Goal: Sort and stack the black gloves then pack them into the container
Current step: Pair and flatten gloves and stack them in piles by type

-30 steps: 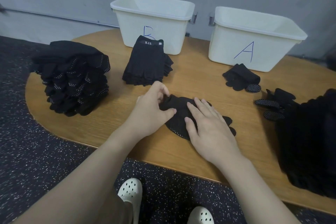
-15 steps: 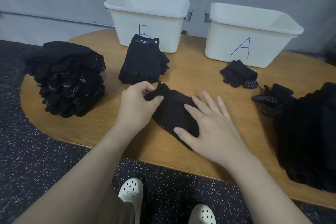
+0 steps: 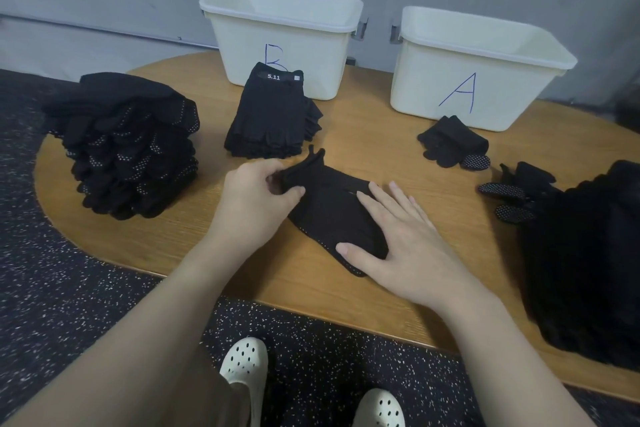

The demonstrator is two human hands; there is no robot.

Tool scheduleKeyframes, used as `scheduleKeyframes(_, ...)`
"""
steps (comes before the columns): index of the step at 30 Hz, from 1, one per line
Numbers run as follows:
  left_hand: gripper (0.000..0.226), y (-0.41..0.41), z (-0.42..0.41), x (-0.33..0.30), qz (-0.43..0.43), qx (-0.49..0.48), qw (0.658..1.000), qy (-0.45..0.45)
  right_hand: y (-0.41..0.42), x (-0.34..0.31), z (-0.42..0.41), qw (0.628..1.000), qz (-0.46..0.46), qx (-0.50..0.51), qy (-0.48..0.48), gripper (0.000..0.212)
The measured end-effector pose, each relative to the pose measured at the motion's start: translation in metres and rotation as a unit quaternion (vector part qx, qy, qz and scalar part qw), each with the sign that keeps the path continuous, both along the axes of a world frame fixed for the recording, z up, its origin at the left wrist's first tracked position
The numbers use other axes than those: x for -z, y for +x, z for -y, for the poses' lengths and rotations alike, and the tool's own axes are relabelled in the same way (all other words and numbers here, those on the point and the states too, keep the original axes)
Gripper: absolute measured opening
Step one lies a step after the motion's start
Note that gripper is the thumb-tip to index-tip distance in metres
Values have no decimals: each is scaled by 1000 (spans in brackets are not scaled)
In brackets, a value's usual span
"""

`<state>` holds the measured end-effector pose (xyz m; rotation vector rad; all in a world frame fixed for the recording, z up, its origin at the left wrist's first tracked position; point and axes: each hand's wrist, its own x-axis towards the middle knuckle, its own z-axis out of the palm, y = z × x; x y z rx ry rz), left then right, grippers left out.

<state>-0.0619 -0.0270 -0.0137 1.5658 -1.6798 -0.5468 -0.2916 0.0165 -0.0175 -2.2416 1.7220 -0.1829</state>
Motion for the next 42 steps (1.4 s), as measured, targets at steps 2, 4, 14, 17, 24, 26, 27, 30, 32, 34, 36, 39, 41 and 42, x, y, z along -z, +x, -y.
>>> scheduleKeyframes(2, 11, -2, -2, -2, -7, -1, 999, -37, -1, -1, 0, 1000, 9, 8, 6, 95)
scheduleKeyframes(4, 11, -7, -5, -5, 2, 9, 997, -81, -7, -3, -1, 1000, 18, 24, 7, 103)
scheduleKeyframes(14, 23, -31, -27, 1, 108, 137, 968, -177, -24, -3, -2, 999, 17, 39, 21, 130)
scheduleKeyframes(17, 24, -36, -32, 2, 118, 148, 966, -178, -24, -1, -2, 999, 21, 40, 19, 135)
scheduleKeyframes(24, 22, -42, -35, 8, 148, 181, 957, -171, -26, 0, -1, 998, 31, 42, 26, 131)
scheduleKeyframes(26, 22, -43, -35, 9, 164, 192, 955, -157, -26, 1, -1, 998, 31, 44, 28, 128)
scheduleKeyframes(27, 23, -44, -35, 9, 174, 197, 952, -154, -26, 1, -2, 998, 29, 45, 28, 127)
scheduleKeyframes(30, 23, -45, -34, 9, 195, 202, 947, -154, -26, 0, -2, 998, 28, 44, 31, 126)
scheduleKeyframes(32, 21, -45, -33, 9, 200, 204, 945, -159, -26, 0, -2, 998, 28, 44, 29, 126)
scheduleKeyframes(34, 23, -45, -32, 9, 197, 206, 946, -156, -27, 0, -3, 998, 30, 43, 27, 126)
scheduleKeyframes(36, 27, -44, -31, 11, 186, 214, 948, -143, -27, 0, -3, 998, 33, 43, 29, 127)
scheduleKeyframes(39, 32, -40, -31, 11, 136, 243, 955, -105, -27, -1, -3, 998, 36, 45, 33, 132)
scheduleKeyframes(41, 30, -37, -30, 9, 86, 248, 960, -101, -27, -2, -3, 998, 34, 45, 34, 127)
scheduleKeyframes(42, 29, -36, -27, 9, 75, 240, 962, -111, -27, -2, -3, 998, 33, 45, 36, 125)
